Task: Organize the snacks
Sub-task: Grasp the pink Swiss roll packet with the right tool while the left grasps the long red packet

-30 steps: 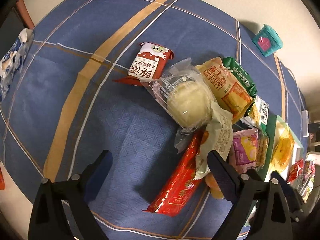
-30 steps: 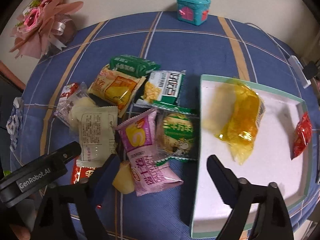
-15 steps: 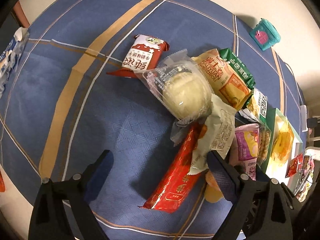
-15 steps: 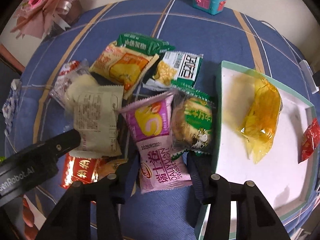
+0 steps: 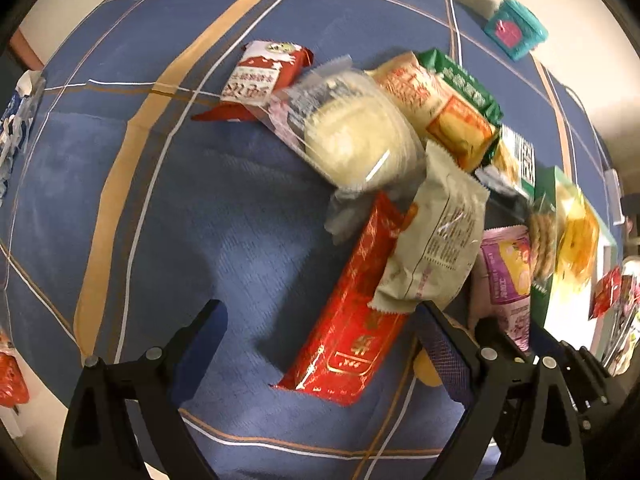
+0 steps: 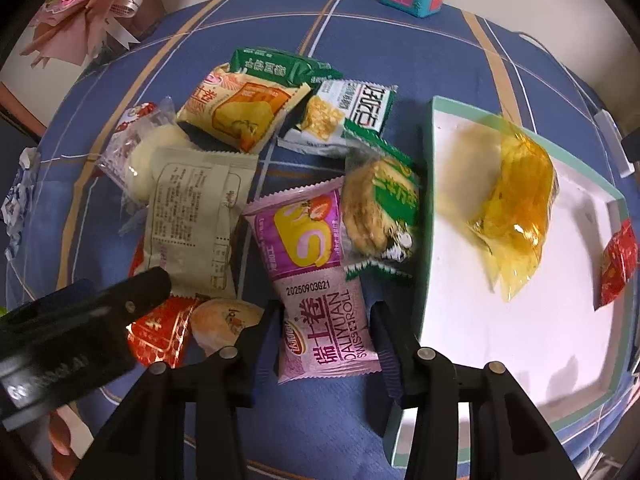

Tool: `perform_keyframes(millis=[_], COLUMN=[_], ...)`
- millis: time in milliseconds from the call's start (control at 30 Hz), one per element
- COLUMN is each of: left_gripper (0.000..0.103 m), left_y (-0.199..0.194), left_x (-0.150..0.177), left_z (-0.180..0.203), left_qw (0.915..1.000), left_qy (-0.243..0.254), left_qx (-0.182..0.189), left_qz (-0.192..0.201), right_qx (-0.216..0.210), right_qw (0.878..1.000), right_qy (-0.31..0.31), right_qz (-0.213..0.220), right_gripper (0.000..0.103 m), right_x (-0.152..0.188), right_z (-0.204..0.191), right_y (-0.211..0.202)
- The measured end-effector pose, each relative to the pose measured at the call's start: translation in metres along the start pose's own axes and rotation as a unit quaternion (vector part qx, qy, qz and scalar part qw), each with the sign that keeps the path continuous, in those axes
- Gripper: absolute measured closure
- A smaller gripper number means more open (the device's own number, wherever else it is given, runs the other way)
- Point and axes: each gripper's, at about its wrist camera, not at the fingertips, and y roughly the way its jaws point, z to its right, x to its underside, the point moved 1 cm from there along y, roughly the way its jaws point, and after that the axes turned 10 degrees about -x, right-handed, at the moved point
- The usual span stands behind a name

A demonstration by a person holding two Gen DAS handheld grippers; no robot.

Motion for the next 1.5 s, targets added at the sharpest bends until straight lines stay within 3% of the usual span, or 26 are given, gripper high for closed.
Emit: perform_keyframes(millis=[267, 433, 467, 567, 833, 900, 1233, 1300, 1500], left_gripper=[0.018, 0.024, 0.024, 0.025, 0.034, 0.036, 0.051, 0.054, 0.063], left_y=[0.02, 0.024, 0.025, 0.027, 0.031, 0.034, 0.016, 0.012, 0.002], left_x=[0.017, 0.021, 0.022, 0.023, 0.013, -0.001, 0.003, 0.002, -0.001], left_z=[0.011, 0.028, 0.03, 0.037, 0.058, 0.062, 0.064, 0.064, 0.066], left_qw=[0.9995, 0.999, 0.9988, 0.9985, 0.9967, 0.9967, 0.9967, 0.9971, 0.9978], left_qy=[0.021, 0.039, 0.042, 0.046, 0.065, 0.067, 0.074, 0.071, 0.065], left_qx=[-0.01, -0.018, -0.021, -0.028, -0.049, -0.046, -0.031, -0.023, 0.0], left_qz=[-0.019, -0.011, -0.01, -0.009, 0.003, 0.004, 0.009, 0.009, 0.015], right_qx=[-0.002, 0.0, 0.001, 0.004, 0.0, 0.002, 0.004, 0.003, 0.002], right_qw=[0.998, 0.997, 0.994, 0.992, 0.99, 0.99, 0.989, 0.987, 0.988], right_qy=[0.007, 0.003, 0.001, -0.006, -0.005, -0.006, -0.01, -0.012, -0.009], right_qz=[-0.055, -0.071, -0.106, -0.123, -0.139, -0.141, -0.148, -0.163, -0.154], right_gripper=[0.056, 0.056, 0.055, 0.056, 0.055, 0.055, 0.056, 0.058, 0.059], right_x=[0.021, 0.037, 0.038, 0.039, 0.035, 0.036, 0.021, 0.019, 0.013], right_z=[0.008, 0.007, 0.006, 0.003, 0.001, 0.0, 0.001, 0.002, 0.004], right_y=[-0.004, -0.006, -0.007, -0.002, 0.022, 0.026, 0.037, 0.03, 0.019])
